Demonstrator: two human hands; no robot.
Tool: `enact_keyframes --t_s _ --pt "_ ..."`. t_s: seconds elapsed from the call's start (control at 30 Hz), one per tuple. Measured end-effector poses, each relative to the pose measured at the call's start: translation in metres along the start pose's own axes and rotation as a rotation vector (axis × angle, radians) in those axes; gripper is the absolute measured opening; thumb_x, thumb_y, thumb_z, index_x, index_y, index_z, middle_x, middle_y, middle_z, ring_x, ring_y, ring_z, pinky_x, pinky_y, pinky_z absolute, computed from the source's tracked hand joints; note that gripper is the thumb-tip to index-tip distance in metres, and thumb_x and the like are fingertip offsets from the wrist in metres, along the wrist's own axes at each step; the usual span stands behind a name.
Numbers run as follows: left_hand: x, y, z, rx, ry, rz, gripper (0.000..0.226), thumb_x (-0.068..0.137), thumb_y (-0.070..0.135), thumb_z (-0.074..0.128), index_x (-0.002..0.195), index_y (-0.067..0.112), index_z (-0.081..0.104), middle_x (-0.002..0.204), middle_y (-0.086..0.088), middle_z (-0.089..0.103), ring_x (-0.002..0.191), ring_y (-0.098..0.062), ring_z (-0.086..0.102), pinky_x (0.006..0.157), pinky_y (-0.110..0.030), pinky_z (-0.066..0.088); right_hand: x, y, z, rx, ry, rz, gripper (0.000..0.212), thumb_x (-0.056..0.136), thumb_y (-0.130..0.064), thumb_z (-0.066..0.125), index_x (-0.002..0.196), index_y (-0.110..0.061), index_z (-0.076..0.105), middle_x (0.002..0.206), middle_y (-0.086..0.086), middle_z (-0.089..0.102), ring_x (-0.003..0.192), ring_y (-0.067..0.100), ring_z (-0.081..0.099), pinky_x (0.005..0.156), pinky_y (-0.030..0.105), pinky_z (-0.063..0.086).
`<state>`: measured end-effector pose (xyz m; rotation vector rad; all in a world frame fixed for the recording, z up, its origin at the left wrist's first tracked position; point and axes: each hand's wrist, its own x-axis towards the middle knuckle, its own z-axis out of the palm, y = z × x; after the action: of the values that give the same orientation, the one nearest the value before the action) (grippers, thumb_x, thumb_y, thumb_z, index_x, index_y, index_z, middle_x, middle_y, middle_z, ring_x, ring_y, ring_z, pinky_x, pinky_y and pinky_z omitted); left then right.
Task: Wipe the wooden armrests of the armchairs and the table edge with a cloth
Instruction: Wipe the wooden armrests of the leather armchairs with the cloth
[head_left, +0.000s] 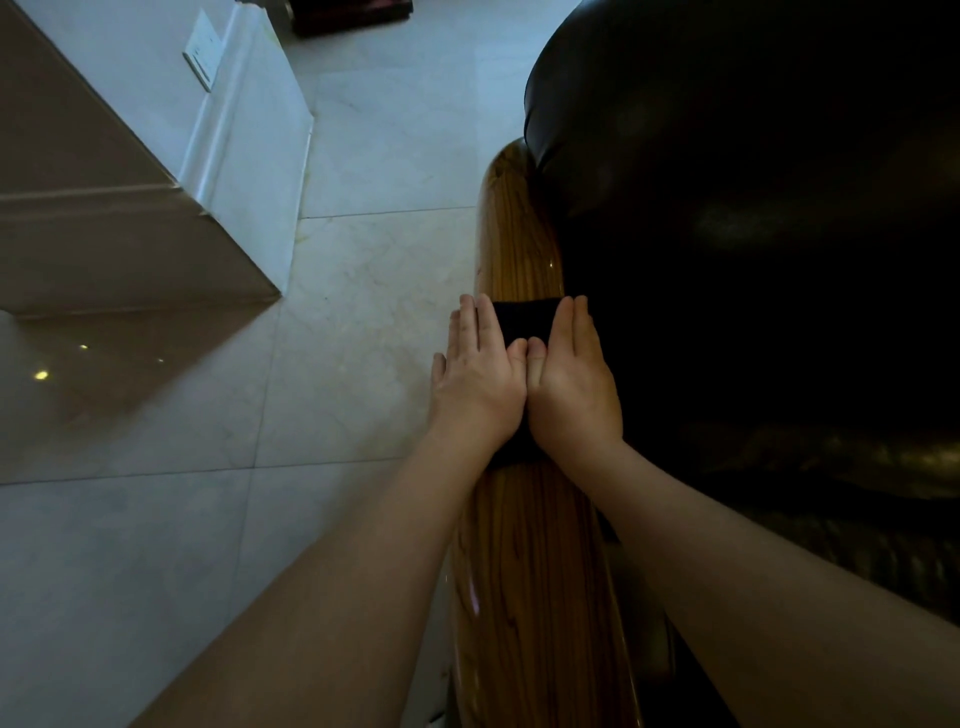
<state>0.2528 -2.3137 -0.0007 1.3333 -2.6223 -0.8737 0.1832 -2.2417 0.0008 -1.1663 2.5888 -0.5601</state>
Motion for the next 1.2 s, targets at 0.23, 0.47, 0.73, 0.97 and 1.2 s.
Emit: enact_keyframes --t_s 0.23,0.47,0.73,0.97,1.2 --pt "-0.058 -0.005 0.017 0.077 0.100 0.005 0.065 0.097 0.046 0.015 0.149 0.012 -0.004 0.159 -0.008 -0.004 0.145 -0.020 -0.005 0.114 -0.051 0.013 -0.054 0.007 0.002 0.032 0.022 -0.030 0.060 0.101 -0.035 0.020 0.150 -0.002 0.013 0.158 0.018 0.012 0.145 0.028 0.013 0.114 0.047 0.023" --pt "-0.125 -0.007 0.031 0.156 0.171 0.001 0.061 0.100 0.042 0.017 0.149 0.012 -0.001 0.159 -0.009 -0.004 0.145 -0.021 -0.007 0.116 -0.048 0.008 -0.112 0.020 0.013 -0.003 0.051 -0.036 0.057 0.101 -0.038 0.018 0.150 -0.010 0.011 0.159 0.010 0.009 0.146 0.022 0.008 0.117 0.045 0.016" --pt "-0.182 -0.007 0.051 0.201 0.221 -0.011 0.059 0.099 0.036 0.027 0.147 0.003 0.018 0.155 -0.018 0.015 0.143 -0.030 0.012 0.112 -0.052 0.022 -0.166 0.036 0.019 -0.031 0.041 -0.066 0.057 0.101 -0.036 0.025 0.149 -0.007 0.015 0.157 0.011 0.011 0.145 0.025 0.012 0.115 0.048 0.019" --pt "-0.208 -0.008 0.058 0.262 0.209 -0.014 0.058 0.101 0.034 0.029 0.147 0.000 0.019 0.154 -0.021 0.017 0.143 -0.033 0.014 0.111 -0.053 0.025 -0.189 0.042 0.021 -0.028 0.037 -0.081 0.056 0.101 -0.036 0.027 0.147 -0.008 0.016 0.156 0.013 0.017 0.145 0.027 0.017 0.114 0.051 0.024" --pt "-0.197 -0.013 0.024 0.079 0.095 0.020 0.079 0.093 0.047 0.044 0.150 0.014 0.001 0.158 -0.013 0.002 0.144 -0.026 0.005 0.114 -0.043 0.016 -0.178 0.049 0.004 0.031 0.065 -0.132 0.065 0.092 -0.043 0.044 0.147 -0.012 0.028 0.157 0.011 0.021 0.145 0.024 0.014 0.115 0.048 0.021"
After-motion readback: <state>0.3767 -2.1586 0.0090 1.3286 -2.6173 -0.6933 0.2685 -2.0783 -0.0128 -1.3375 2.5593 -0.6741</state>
